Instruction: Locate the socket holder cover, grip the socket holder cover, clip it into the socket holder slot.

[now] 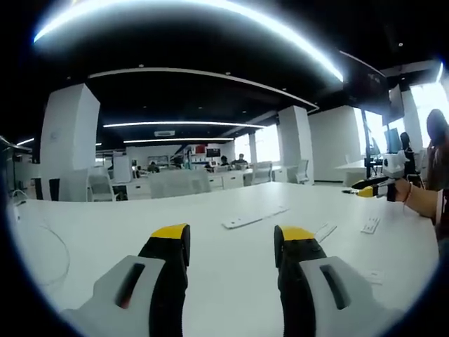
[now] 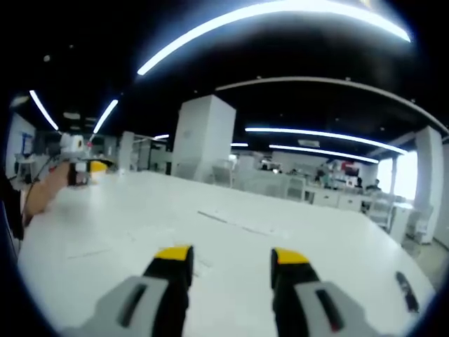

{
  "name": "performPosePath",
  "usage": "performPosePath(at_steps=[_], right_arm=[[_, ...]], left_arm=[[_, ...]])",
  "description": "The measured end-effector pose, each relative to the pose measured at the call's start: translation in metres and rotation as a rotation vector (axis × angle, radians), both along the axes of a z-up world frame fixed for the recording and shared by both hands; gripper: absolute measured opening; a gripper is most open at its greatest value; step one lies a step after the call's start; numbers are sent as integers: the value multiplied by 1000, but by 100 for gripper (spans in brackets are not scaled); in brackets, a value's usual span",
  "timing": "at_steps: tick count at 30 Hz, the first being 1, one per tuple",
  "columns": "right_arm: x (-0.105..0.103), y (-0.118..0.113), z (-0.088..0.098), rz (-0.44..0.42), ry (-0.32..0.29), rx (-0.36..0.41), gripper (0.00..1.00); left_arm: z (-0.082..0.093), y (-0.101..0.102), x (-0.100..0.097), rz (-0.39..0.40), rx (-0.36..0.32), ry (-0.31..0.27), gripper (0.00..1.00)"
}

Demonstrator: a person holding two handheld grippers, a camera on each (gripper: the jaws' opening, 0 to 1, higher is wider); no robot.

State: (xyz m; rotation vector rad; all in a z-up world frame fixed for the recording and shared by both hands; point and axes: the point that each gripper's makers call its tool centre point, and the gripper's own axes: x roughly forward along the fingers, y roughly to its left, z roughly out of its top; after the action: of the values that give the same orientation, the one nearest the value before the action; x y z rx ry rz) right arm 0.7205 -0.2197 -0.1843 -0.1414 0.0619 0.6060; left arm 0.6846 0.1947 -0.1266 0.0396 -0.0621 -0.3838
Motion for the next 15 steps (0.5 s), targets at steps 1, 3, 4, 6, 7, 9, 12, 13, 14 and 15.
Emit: performPosePath(at_steps=[1, 3, 4, 6, 7, 9, 12, 13, 14, 15], right_arm=[[0, -1, 0, -2, 0, -2, 46], [0, -2, 1, -3, -2, -2, 46], [0, -2, 2, -1, -4, -2, 46], [0, -3, 3, -2, -9, -4, 46], [0, -4, 5, -3, -15, -10, 47], [-1, -4, 7, -1, -21, -12, 48], [-2, -6, 11, 10, -27, 11, 48], [-3, -7, 13, 14, -27, 21, 48], [-3, -7, 14, 17, -28, 21, 48], [-4, -6, 14, 25, -31, 17, 48]], left_arm=[[0, 2, 0, 5, -3, 1, 48], [0, 5, 1, 9, -5, 2, 48], [0, 7, 1, 9, -7, 7, 48], [0, 8, 1, 3, -15, 14, 48], [0, 9, 1, 0, -21, 20, 48], [1, 11, 0, -5, -40, 21, 48], [4, 14, -2, -5, -54, 19, 48], [5, 16, -3, -5, -63, 19, 48], [5, 17, -3, -5, -65, 19, 48], [6, 17, -3, -6, -65, 19, 47]])
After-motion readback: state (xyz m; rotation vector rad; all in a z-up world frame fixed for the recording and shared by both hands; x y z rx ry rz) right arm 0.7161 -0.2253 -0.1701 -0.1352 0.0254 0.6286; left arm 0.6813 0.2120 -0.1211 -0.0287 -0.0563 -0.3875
